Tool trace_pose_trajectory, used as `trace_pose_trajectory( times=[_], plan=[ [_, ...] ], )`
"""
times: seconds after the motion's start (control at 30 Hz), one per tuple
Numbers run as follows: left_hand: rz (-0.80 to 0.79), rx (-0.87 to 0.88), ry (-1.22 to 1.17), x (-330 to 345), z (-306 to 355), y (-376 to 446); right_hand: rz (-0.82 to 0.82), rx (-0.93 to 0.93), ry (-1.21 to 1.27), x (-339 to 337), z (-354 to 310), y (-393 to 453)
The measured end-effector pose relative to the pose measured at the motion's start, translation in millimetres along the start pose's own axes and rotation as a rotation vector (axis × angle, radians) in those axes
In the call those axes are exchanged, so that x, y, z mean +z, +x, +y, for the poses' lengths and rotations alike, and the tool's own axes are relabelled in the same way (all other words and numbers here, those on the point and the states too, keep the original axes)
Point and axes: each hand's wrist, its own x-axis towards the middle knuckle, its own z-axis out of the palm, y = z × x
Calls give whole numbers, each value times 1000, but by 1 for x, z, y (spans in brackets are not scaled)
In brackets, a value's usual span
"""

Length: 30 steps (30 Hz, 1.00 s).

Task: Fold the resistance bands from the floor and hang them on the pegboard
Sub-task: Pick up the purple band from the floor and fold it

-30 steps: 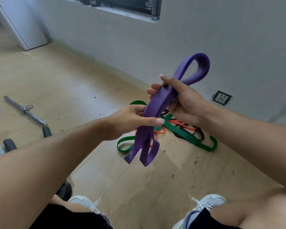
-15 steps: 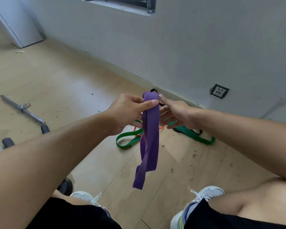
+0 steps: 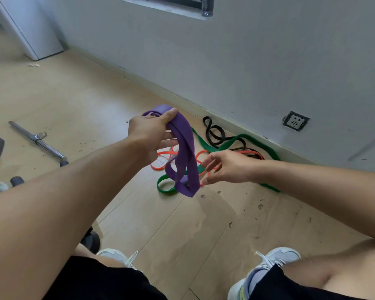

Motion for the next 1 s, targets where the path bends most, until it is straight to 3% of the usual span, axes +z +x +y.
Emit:
trace_pose_trajectory(
  times=[0.27,0.6,0.73,0.9,1.0],
  plan=[
    [74,-52,-119,-6,3,3,-34,-69,-52,19,5,7],
    [146,-71,-38,-24,0,18,-155,-7,80,9,32,12],
    [209,-77,8,-35,-1,26,-223,-1,18,1,41,11],
    [256,-47,77,-40,-3,29,-157,3,-16,-7,46,11],
    [267,-31,106,-41,-4,29,-35,17,-35,-12,46,9]
  ],
)
